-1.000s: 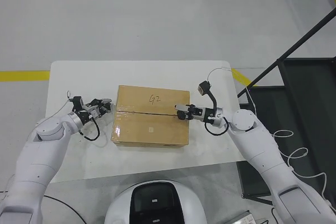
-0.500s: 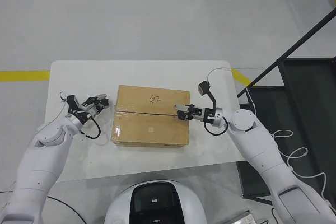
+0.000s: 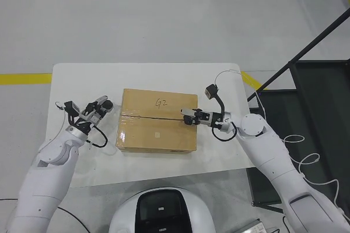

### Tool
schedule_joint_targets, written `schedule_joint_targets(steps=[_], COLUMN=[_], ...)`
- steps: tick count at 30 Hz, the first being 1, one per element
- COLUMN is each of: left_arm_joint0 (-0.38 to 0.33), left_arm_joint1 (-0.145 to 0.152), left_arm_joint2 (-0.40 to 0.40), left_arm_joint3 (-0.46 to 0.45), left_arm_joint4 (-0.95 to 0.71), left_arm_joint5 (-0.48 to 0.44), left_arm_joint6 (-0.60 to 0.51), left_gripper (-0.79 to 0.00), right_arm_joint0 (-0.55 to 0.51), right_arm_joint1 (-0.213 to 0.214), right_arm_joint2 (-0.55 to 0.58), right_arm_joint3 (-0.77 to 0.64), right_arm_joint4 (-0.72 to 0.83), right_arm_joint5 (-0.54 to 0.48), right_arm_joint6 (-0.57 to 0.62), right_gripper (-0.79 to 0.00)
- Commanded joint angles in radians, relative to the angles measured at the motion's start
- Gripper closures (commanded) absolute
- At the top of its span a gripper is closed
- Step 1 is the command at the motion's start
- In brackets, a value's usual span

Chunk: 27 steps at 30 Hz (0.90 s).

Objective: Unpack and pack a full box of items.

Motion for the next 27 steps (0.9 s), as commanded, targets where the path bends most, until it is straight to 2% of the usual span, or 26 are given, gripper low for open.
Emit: schedule_joint_targets(steps=[1,7,19,22,27], left_arm_joint0=[0.016,0.031,0.018,0.021,0.046], left_arm_joint1=[0.0,-0.004,-0.017,-0.017,-0.017], left_arm_joint2=[-0.008,0.006,0.063,0.069,0.069], left_arm_joint3=[-0.021,-0.058,-0.111,-0.13,-0.174], left_arm_joint4=[-0.009,0.02,0.144,0.185,0.232], left_arm_joint5=[-0.024,-0.051,-0.081,-0.113,-0.22], left_arm_joint6=[-0.017,-0.053,-0.057,-0.065,-0.088], left_gripper=[-0.243,-0.292,-0.32,-0.326,-0.354], right_arm_joint0=[-0.001,-0.002,-0.009,-0.01,-0.012], right_arm_joint1=[0.0,0.0,0.001,0.001,0.0], right_arm_joint2=[0.001,0.004,0.013,0.014,0.014], right_arm_joint3=[-0.001,-0.004,-0.013,-0.015,-0.02], right_arm_joint4=[0.0,-0.001,-0.006,-0.007,-0.01], right_arm_joint5=[0.0,0.001,0.003,0.004,0.006], right_arm_joint6=[-0.001,-0.002,-0.006,-0.006,-0.006], right_gripper=[-0.785,-0.785,-0.785,-0.785,-0.785])
